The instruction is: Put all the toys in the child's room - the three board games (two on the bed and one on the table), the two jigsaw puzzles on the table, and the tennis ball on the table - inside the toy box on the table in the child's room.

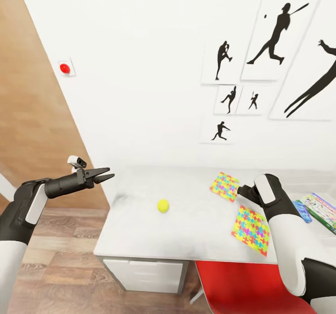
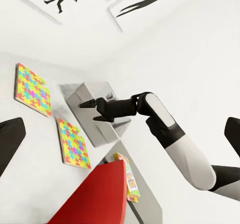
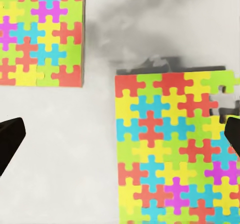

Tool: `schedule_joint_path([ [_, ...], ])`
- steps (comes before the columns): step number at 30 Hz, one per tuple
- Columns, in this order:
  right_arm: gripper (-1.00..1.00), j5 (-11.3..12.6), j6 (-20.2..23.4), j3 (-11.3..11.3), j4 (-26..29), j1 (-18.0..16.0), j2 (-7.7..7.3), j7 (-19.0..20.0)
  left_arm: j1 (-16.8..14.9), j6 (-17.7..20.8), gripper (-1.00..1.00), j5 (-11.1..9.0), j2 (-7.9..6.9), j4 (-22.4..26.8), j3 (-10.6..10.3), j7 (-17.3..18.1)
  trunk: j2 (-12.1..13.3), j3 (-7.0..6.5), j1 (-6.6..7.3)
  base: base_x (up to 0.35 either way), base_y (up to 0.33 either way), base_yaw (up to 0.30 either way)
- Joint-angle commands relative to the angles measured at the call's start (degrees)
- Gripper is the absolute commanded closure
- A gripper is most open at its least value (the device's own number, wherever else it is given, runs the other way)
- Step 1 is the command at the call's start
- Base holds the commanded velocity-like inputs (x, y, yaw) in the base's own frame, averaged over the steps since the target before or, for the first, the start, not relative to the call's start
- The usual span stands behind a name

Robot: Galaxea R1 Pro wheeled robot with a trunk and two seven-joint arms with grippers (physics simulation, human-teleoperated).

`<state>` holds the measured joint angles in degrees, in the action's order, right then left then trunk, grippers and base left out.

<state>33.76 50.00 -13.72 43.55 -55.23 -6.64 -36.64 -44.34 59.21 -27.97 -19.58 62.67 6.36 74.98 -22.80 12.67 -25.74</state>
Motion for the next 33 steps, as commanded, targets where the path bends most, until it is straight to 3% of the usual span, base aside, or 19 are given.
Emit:
schedule_joint_path([
  [1,-1.0,0.6,0.1,0.0,0.1,-0.1,-0.01,-0.5,0.0,0.5,-1.0,-0.1,-0.02,0.0,0.0,0.1,-0.1,0.21,-0.05,0.15,0.022,0.0],
  [19,-1.0,0.6,0.1,-0.1,0.0,-0.1,-0.31,-0.5,0.0,0.5,-1.0,-0.2,-0.01,0.1,-0.1,0.1,-0.1,1.91,-0.05,0.022,0.002,-0.041],
  [33,-1.0,0.4,0.2,-0.1,-0.3,-0.5,-2.19,-0.5,0.0,0.5,-1.0,-0.2,-0.02,0.1,-0.1,0.2,-0.1,3.24,-0.05,0.0,0.0,-0.003],
])
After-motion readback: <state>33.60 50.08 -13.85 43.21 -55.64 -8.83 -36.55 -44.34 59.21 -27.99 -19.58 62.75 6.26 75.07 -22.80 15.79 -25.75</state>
